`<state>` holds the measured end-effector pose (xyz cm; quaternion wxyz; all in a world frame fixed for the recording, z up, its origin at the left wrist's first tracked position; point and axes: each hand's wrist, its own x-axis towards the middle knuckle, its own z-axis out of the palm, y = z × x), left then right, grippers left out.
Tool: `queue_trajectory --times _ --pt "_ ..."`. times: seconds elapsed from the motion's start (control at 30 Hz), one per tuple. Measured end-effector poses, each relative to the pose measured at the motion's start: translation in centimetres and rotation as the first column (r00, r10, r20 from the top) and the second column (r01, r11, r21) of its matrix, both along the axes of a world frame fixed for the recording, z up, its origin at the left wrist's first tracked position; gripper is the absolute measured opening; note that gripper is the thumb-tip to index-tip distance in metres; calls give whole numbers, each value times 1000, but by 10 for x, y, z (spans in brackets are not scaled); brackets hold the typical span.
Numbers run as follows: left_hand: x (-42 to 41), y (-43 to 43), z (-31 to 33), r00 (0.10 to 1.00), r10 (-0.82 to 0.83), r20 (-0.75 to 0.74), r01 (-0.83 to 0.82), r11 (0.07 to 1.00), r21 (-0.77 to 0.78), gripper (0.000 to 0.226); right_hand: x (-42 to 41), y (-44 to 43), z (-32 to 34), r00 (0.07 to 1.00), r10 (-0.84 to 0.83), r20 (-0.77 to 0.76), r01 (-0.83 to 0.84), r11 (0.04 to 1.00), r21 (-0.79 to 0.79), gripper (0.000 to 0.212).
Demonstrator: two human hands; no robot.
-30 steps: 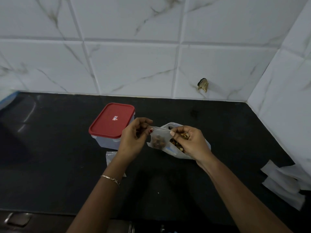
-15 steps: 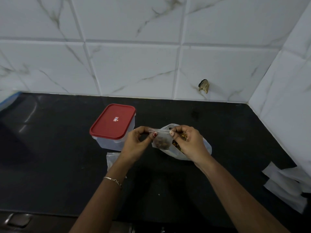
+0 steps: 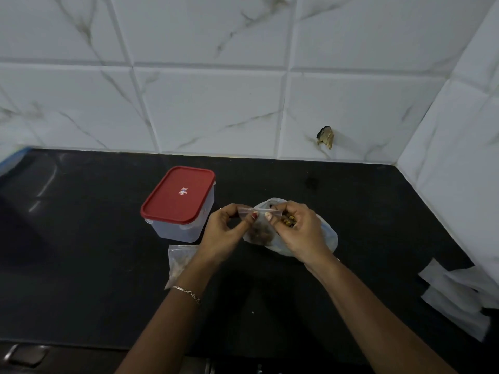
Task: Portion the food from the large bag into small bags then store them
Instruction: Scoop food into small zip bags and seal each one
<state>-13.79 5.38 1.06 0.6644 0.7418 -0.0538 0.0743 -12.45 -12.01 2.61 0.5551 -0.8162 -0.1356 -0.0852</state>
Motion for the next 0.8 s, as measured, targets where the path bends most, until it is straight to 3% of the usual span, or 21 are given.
queue_trajectory --times 0.1,0.23,0.4,0.53,0.63,0.8 --pt "1 -4 -3 999 37 16 -38 997 63 11 -2 -1 -1 993 43 -108 -36 997 64 4" --pt "-4 -9 -3 998 43 39 -46 996 82 10 -5 0 1 986 86 -144 -76 994 75 4" --pt "-8 -8 -4 983 141 116 -158 977 147 6 1 10 -7 996 -90 14 91 987 -135 11" --pt "-12 2 0 975 203 84 -213 969 125 8 6 15 -3 990 -144 -10 142 982 -124 20" --pt "-20 16 3 972 232 49 -236 964 126 12 9 21 -6 989 -87 -117 83 996 -35 22" --pt "-41 41 -6 960 273 -60 -266 958 109 6 9 36 -17 988 68 -137 -70 997 -16 11"
